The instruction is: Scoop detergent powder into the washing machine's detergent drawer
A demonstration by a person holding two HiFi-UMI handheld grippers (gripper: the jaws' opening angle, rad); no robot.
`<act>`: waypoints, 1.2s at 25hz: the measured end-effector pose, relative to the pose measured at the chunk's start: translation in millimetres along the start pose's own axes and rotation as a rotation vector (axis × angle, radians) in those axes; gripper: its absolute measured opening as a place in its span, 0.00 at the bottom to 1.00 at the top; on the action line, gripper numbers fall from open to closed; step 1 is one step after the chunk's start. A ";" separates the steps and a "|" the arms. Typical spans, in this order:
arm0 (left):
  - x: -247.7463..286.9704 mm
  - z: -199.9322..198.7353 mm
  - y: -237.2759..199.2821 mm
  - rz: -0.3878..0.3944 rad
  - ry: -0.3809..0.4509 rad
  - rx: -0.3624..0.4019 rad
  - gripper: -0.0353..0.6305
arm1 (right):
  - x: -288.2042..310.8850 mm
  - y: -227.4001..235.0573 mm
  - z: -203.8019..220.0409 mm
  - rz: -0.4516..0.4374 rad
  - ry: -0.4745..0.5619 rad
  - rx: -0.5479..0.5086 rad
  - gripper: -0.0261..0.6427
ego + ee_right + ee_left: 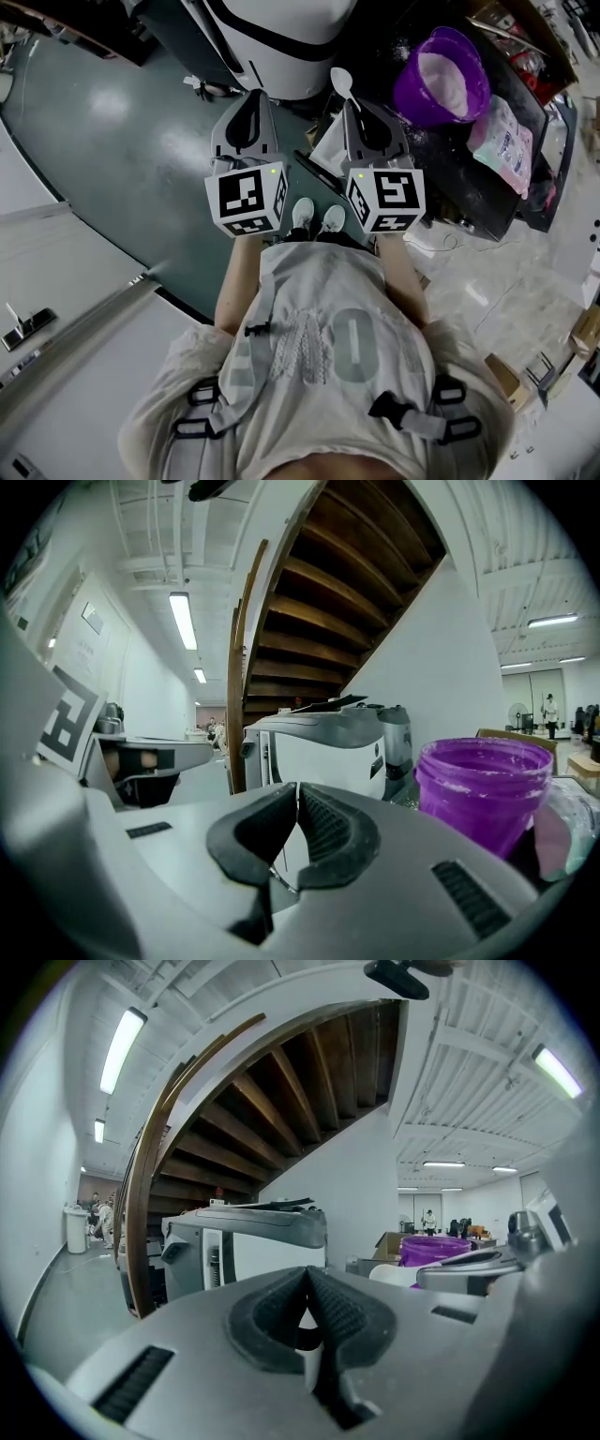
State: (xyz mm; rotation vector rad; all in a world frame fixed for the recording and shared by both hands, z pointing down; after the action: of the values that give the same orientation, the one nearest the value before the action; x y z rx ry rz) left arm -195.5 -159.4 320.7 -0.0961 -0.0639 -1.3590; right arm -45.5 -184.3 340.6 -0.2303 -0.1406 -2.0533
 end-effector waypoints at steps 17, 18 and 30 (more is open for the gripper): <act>67.4 -30.6 139.4 0.353 0.012 0.047 0.08 | -84.7 112.2 -17.1 0.270 0.110 0.066 0.06; 67.9 -30.6 145.0 0.365 0.011 0.048 0.09 | -88.0 113.6 -18.4 0.275 0.115 0.062 0.06; 69.2 -24.3 175.1 0.421 -0.012 0.051 0.08 | -129.8 162.0 -15.9 0.463 0.136 0.055 0.06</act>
State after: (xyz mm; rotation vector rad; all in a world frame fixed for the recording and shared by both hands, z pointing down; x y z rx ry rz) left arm -10.1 -193.0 297.9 -0.0698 -0.0827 -0.9353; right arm 155.5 -152.5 296.5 -0.0781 -0.0528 -1.5959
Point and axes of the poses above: the fingertips, and each gripper's own axes: x forward along the fingers, y to its right, z out of its underside, the point moved 3 cm from there along -x, backward along the fingers, and after that the axes turned 9 degrees about z, right-handed, at the moved point
